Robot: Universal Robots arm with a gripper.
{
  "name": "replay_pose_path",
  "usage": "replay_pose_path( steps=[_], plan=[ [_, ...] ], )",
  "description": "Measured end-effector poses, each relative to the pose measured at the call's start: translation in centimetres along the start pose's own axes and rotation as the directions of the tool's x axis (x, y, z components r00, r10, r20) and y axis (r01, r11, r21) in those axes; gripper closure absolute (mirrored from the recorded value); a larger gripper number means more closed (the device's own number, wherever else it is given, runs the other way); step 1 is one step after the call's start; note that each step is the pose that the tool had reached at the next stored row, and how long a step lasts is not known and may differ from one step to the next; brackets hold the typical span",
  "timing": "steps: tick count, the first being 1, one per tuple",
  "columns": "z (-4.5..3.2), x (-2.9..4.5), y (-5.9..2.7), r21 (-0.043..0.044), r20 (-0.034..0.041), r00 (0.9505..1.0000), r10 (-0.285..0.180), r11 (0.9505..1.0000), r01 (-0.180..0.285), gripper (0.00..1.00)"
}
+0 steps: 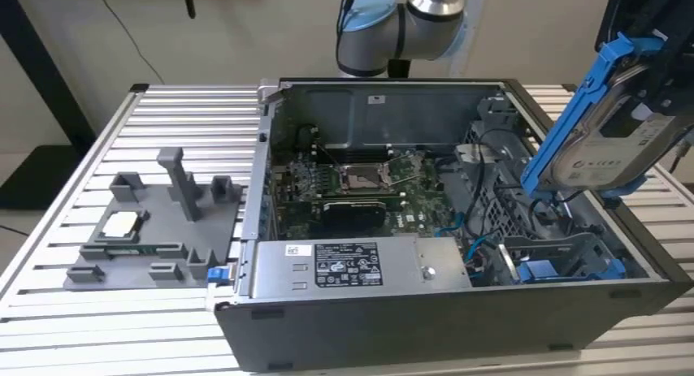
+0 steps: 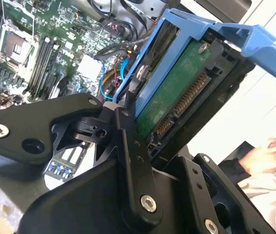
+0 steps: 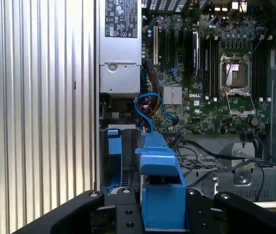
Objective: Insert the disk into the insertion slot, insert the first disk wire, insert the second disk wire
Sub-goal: 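Insert the disk into the insertion slot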
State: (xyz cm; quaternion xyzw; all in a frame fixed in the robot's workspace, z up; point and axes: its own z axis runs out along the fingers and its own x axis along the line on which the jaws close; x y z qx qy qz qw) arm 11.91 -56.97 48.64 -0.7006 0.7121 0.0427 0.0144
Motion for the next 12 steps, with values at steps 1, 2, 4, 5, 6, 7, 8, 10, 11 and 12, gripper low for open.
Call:
replay_pose_path(
  steps=[1,2,4,5,6,7,8,10,11,12],
  plan=[
    [0.00,0.00,0.00,0.0000,0.0000,1.0000,0.000,1.0000,0.000,0.67],
    [0.01,0.00,0.00,0.0000,0.0001,1.0000,0.000,1.0000,0.000,0.67],
    [0.21,0.02,-0.03,0.0000,0.0002,1.0000,0.000,1.0000,0.000,0.67],
    [0.29,0.03,-0.03,0.0000,0.0002,1.0000,0.000,1.0000,0.000,0.67],
    [0.38,0.04,-0.05,-0.0001,0.0002,1.0000,0.000,1.0000,0.000,0.67],
    [0.43,0.06,-0.06,0.0000,-0.0002,1.0000,0.000,1.0000,0.000,0.67],
    [0.50,0.08,-0.07,0.0000,-0.0025,1.0000,0.000,1.0000,0.000,0.67],
    [0.60,0.10,-0.09,0.0002,-0.0150,0.9999,0.000,1.0000,0.000,0.67],
    [0.63,0.10,-0.09,0.0004,-0.0226,0.9997,0.001,1.0000,-0.001,0.67],
    [0.67,0.10,-0.10,0.0005,-0.0310,0.9995,0.001,1.0000,-0.001,0.67]
  ],
)
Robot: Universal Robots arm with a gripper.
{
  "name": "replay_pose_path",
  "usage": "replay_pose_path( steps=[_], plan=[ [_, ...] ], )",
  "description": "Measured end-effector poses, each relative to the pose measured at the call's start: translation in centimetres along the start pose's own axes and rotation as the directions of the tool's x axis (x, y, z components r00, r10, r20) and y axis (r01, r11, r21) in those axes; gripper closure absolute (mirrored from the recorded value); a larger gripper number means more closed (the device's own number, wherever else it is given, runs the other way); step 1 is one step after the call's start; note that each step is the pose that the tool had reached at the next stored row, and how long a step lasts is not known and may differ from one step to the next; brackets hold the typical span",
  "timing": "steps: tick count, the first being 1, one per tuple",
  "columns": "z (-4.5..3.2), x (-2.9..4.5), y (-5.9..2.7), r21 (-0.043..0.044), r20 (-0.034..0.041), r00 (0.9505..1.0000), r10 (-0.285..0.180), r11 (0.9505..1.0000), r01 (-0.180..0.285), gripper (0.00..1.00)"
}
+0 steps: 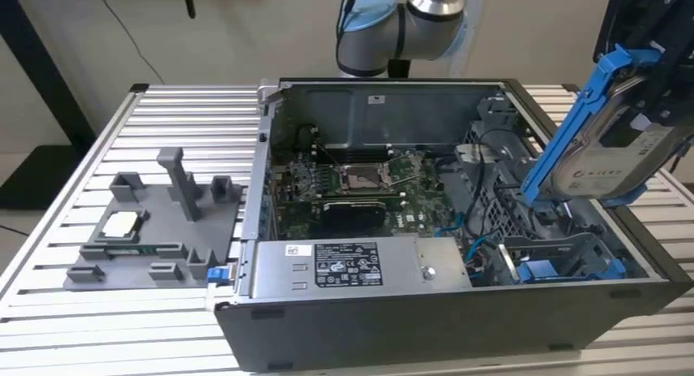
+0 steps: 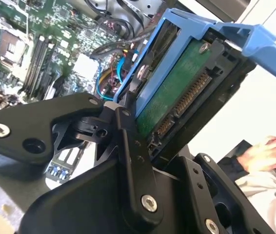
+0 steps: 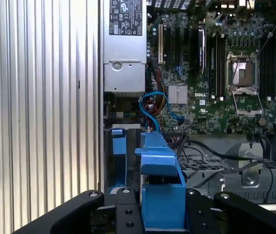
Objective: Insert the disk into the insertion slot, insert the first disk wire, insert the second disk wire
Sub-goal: 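Insert the disk into the insertion slot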
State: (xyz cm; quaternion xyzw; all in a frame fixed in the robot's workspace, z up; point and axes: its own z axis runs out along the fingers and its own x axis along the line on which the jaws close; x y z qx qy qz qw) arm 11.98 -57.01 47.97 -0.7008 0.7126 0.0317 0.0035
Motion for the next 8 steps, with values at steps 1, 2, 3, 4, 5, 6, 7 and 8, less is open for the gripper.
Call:
replay_pose_path(
  steps=[1,2,3,4,5,6,7,8],
  plan=[
    [0.04,0.00,0.00,0.0001,-0.0074,1.0000,0.000,1.0000,0.000,0.67],
    [0.10,0.00,-0.01,0.0003,-0.0139,0.9999,0.001,1.0000,-0.001,0.67],
    [0.17,0.01,-0.01,0.0004,-0.0198,0.9998,0.001,1.0000,-0.001,0.67],
    [0.24,0.01,-0.02,0.0005,-0.0256,0.9997,0.001,1.0000,-0.001,0.67],
    [0.31,0.01,-0.02,0.0006,-0.0312,0.9995,0.001,1.0000,-0.001,0.67],
    [0.40,0.02,-0.02,0.0007,-0.0363,0.9993,0.001,1.0000,-0.001,0.67],
    [0.54,0.03,-0.03,0.0007,-0.0392,0.9992,0.001,1.0000,-0.001,0.67],
    [0.71,0.04,-0.02,0.0007,-0.0401,0.9992,0.002,1.0000,-0.002,0.67]
  ],
)
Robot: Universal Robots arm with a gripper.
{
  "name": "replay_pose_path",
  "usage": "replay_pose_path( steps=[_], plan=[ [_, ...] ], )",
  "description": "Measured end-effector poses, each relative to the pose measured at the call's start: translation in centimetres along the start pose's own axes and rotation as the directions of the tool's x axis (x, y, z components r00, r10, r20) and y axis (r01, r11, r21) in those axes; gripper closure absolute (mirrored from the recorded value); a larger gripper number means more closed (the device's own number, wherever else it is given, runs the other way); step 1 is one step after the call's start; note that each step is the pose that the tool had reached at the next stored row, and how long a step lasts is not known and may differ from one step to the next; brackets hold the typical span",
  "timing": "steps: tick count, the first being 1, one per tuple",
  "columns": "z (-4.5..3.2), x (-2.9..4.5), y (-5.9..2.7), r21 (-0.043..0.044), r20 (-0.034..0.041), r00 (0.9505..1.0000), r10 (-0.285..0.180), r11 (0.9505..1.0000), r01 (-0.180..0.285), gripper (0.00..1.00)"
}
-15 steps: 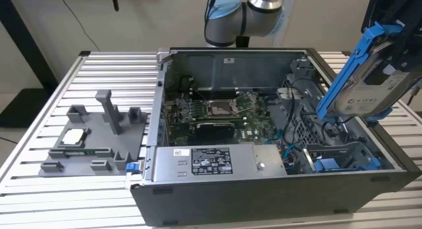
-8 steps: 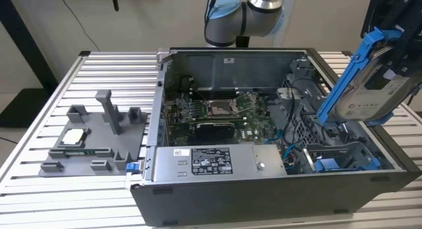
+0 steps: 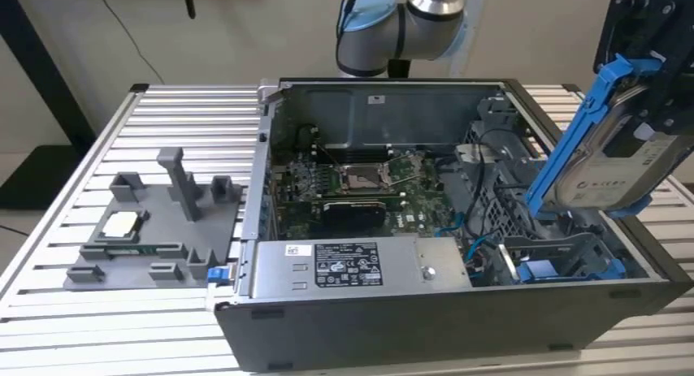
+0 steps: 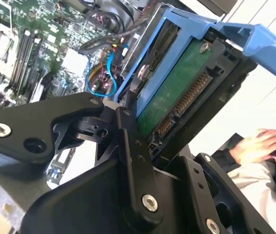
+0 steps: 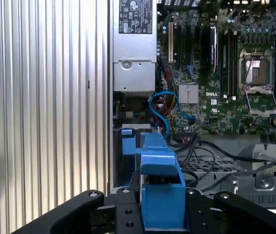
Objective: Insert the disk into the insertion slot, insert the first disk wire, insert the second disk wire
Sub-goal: 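Insert the disk into the insertion slot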
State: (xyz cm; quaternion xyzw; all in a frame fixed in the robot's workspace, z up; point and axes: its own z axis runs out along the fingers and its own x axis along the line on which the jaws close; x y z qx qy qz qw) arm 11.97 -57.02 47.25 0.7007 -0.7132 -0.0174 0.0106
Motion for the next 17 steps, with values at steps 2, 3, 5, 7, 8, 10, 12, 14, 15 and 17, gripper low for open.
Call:
replay_pose_path(
  steps=[2,3,5,7,8,10,12,14,15,17],
  plan=[
    [0.33,0.00,-0.01,0.0001,-0.0015,1.0000,0.000,1.0000,0.000,0.67],
    [0.45,0.00,-0.02,0.0001,-0.0030,1.0000,-0.001,1.0000,0.001,0.67],
    [0.57,-0.01,-0.03,-0.0003,-0.0150,0.9999,-0.002,1.0000,0.002,0.67],
    [0.65,0.00,-0.03,-0.0016,-0.0315,0.9995,-0.003,1.0000,0.003,0.67],
    [0.67,0.00,-0.03,-0.0016,-0.0332,0.9994,-0.003,1.0000,0.003,0.67],
    [0.66,0.00,-0.03,-0.0016,-0.0334,0.9994,-0.003,1.0000,0.003,0.67],
    [0.66,0.00,-0.03,-0.0017,-0.0334,0.9994,-0.003,1.0000,0.003,0.67],
    [0.71,0.00,-0.04,-0.0018,-0.0334,0.9994,-0.003,1.0000,0.003,0.67],
    [0.78,0.00,-0.05,-0.0027,-0.0335,0.9994,-0.003,1.0000,0.003,0.67],
    [1.02,-0.01,-0.10,-0.0063,-0.0338,0.9994,-0.003,1.0000,0.003,0.67]
  ],
)
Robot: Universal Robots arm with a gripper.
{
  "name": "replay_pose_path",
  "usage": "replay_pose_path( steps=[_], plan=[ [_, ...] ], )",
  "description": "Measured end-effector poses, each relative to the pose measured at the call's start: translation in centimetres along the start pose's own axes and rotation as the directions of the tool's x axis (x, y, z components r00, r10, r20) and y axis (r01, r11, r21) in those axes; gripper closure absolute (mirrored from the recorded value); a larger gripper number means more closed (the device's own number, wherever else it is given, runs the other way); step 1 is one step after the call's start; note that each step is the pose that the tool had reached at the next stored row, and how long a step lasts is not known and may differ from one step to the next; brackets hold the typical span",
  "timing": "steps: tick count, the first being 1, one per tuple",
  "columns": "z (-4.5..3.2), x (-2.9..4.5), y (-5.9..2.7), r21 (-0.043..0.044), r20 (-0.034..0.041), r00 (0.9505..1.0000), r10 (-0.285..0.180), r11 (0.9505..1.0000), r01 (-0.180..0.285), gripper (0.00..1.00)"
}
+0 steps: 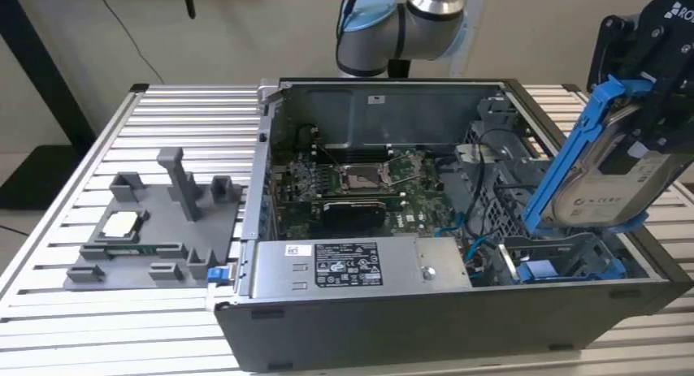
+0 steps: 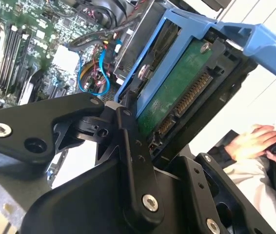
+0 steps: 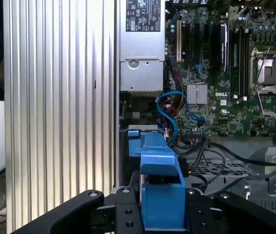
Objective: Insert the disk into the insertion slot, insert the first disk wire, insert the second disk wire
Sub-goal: 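Insert the disk into the insertion slot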
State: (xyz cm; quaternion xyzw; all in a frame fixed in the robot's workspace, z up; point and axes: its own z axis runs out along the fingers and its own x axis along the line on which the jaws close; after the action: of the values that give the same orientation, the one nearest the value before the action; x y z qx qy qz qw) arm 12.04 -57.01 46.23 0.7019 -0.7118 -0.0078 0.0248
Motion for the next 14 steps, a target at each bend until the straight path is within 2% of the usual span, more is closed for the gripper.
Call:
replay_pose_path(
  steps=[10,12,14],
  plan=[
    [1.41,-0.03,-0.13,-0.0049,0.0005,1.0000,0.000,1.0000,0.000,0.67],
    [1.62,-0.03,-0.14,-0.0050,0.0055,1.0000,0.000,1.0000,0.000,0.67],
    [1.77,-0.04,-0.15,-0.0052,0.0162,0.9999,-0.001,1.0000,0.001,0.67]
  ],
)
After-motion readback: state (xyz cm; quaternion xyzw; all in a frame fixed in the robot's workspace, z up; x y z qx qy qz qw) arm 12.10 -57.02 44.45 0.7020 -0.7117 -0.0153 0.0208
